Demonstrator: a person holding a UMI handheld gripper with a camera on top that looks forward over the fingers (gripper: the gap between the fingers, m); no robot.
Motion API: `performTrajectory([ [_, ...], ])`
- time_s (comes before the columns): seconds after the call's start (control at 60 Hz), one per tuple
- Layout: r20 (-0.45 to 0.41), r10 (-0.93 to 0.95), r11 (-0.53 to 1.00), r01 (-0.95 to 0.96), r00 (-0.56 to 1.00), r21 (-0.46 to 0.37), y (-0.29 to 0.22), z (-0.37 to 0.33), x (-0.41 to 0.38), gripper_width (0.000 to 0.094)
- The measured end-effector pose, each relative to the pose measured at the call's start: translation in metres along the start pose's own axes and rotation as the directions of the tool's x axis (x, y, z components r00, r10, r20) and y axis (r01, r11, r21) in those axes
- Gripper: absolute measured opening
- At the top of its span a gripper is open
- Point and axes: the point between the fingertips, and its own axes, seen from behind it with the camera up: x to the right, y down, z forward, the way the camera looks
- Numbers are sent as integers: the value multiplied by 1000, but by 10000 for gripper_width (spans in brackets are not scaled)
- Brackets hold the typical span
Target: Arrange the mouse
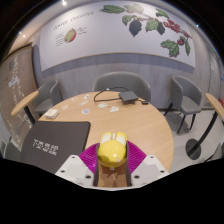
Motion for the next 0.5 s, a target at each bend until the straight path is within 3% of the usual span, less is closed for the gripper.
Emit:
performTrajectory([
  [0.1, 8, -15, 995, 14, 1000, 99, -35, -31, -27, 355],
  [0.25, 111, -53, 976, 28, 992, 217, -79, -72, -138, 354],
  [0.333, 148, -83, 981, 55, 985, 185, -60, -64, -190, 353],
  [0.5, 148, -100, 995, 98, 984, 23, 7, -7, -217, 354],
])
